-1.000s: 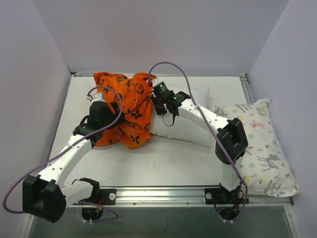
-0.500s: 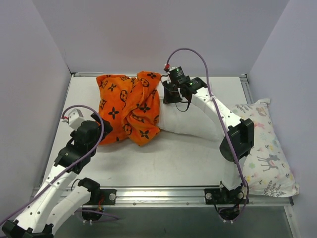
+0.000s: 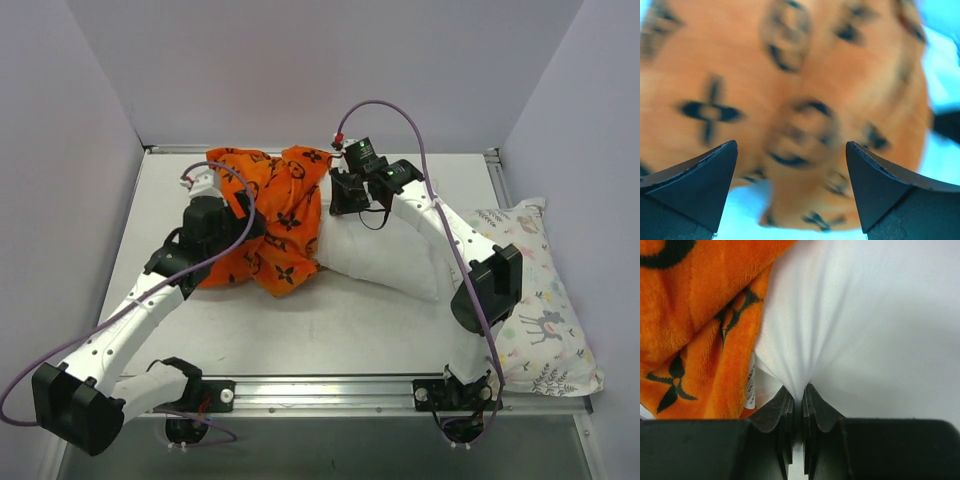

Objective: Remove the pillowcase from the pillow

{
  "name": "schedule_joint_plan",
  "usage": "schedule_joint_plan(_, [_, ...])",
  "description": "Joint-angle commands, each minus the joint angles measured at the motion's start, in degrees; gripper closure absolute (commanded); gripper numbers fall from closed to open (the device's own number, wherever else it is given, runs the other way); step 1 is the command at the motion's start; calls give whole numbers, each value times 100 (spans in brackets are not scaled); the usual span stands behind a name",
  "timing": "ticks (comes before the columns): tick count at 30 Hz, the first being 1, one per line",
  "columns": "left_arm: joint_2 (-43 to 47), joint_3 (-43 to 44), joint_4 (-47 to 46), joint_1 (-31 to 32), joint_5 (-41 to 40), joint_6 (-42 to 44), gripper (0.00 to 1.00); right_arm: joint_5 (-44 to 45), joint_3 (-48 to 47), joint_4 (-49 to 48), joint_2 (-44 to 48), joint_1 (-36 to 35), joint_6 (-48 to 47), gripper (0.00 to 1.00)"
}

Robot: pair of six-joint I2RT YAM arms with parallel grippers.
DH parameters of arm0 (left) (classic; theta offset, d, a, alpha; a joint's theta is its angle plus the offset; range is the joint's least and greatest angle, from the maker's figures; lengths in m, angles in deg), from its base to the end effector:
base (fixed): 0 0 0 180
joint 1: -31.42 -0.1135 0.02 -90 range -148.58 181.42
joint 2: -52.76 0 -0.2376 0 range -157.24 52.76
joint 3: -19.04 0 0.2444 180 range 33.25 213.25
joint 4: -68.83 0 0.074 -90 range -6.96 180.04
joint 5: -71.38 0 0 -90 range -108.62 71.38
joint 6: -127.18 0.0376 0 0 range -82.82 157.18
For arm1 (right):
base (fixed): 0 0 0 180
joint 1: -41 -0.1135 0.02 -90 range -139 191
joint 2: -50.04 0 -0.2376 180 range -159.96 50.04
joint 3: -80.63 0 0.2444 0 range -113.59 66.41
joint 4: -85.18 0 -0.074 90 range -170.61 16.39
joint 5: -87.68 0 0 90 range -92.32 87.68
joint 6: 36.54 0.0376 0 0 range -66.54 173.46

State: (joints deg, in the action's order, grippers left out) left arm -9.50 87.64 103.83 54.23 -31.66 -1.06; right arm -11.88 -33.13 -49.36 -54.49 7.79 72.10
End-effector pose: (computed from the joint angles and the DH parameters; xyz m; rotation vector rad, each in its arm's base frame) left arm 0.2332 -0.0889 0.2977 -0.4188 2.0415 -0.4216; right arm 0.3400 0.2300 0.3171 -0.3846 2.2468 0.6761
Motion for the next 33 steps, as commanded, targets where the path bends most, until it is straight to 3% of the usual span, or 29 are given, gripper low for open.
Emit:
schedule_joint_plan(1, [135, 213, -472, 882, 118, 537, 3, -125, -161, -198, 574, -71, 97, 100])
schedule_joint_plan(5, [397, -277, -322, 1892, -784, 362, 3, -186, -319, -145, 513, -72, 123, 100])
schedule_joint_plan(10, [59, -912, -1051, 2824, -1367, 142, 3, -160, -320, -136, 477, -133, 167, 100])
schedule_joint_plan(12, [-233, -956, -1191, 2904, -1709, -69, 3, -134, -355, -119, 477, -194, 184, 100])
schedule_joint_plan(16, [-733, -1325, -2421, 3019, -2113, -359, 3, -46, -390, -49, 548, -265, 158, 100])
schedule_joint_plan(21, [-1314, -1177, -2186, 3037, -2861, -720, 6, -19, -557, 75, 583, -247, 105, 100])
schedule_joint_plan(22, [-1411, -1107, -2089, 3002, -3106, -859, 25, -11, -618, 110, 592, -256, 97, 100])
schedule_joint_plan(25, [-1290, -1106, -1177, 2686, -3433, -1124, 69, 16, -662, 163, 627, -203, 70, 100])
schedule_joint_plan(26, [-1193, -1150, -913, 2537, -3468, -1412, 100, 25, -671, 180, 688, -151, 62, 100])
schedule_joint_plan(27, [-1079, -1176, -328, 2144, -3495, -1632, 100, 16, -671, 180, 706, -107, 53, 100])
schedule_joint_plan(33, [581, -1651, 1159, 973, -3960, -2064, 100, -168, -864, 268, 732, 341, 88, 100])
